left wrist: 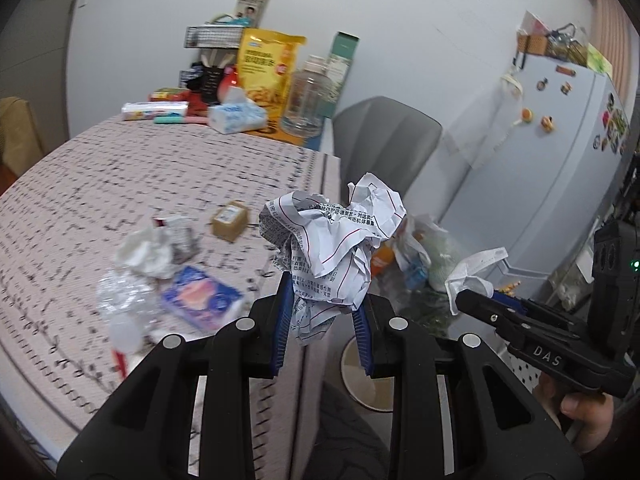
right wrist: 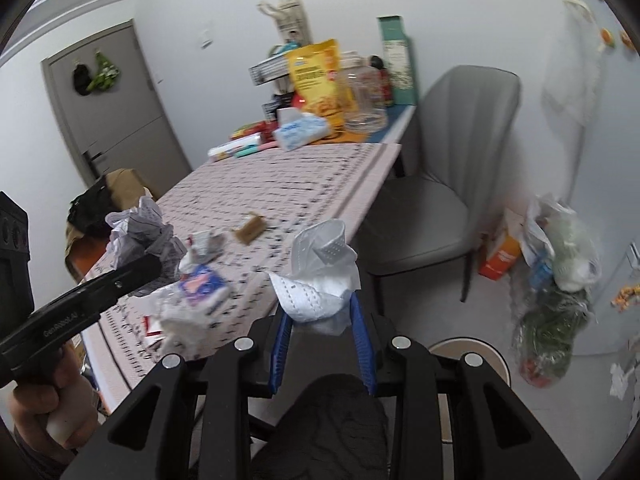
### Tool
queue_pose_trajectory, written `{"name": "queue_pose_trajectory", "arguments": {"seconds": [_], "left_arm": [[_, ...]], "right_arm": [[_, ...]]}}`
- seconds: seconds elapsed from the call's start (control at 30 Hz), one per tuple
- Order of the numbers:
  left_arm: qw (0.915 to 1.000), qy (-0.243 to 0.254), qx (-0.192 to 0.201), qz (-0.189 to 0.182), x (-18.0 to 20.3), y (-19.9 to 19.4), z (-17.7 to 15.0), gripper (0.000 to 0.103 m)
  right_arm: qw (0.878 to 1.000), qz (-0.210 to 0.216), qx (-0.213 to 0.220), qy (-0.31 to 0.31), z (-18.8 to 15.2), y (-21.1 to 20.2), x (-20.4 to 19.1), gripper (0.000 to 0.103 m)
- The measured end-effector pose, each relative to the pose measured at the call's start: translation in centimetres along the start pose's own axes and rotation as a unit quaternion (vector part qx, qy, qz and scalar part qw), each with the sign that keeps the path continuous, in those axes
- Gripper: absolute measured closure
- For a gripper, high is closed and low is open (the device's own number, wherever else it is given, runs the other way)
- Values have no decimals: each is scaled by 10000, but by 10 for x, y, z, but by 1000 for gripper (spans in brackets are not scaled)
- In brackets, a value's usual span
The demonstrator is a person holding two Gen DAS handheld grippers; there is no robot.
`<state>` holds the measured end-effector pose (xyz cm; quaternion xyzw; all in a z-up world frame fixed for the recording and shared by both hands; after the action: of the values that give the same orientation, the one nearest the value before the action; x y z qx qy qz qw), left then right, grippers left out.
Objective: Collect trash
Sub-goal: 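Carry both items to the beige bin while the right tool releases its tissue inside, then open the left tool over the bin to drop the printed paper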
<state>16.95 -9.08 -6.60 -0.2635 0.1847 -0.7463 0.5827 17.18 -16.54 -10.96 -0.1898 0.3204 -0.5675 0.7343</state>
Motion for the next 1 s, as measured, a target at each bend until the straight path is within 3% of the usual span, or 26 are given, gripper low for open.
{"name": "queue_pose_trajectory", "arguments": {"seconds": [0.3, 0.63, 0.73, 0.8, 1.0], "left_arm": [[9984, 126, -477, -273, 42, 58, -5, 75], [9912, 416, -1149, -501, 92, 126, -25, 75], [9886, 555, -1285, -554, 108, 143, -31, 75], [9856, 619, -1476, -552, 117, 155, -40, 75], [9784, 778, -1823, -596, 148, 184, -60, 75]], "right_arm": [[9975, -328, -163, 604, -16, 22, 76, 73], [9851, -629, -316, 1570, -43, 59, 176, 72], [9815, -493, -328, 1821, -46, 71, 200, 65], [9797, -496, -202, 1930, -46, 72, 218, 42], [9725, -573, -140, 2254, -55, 56, 263, 36]]}}
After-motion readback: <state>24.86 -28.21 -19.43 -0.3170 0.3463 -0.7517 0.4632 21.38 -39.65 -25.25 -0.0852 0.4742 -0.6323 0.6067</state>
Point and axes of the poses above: each gripper's, at about its wrist camera, not at the fingertips, and y roughly the way its jaws point, x to its right, z to its top, the point moved 10 cm from there along y, roughly the way its jaws point, and after that the axes turned 6 degrees about y, right-handed, at the moved point
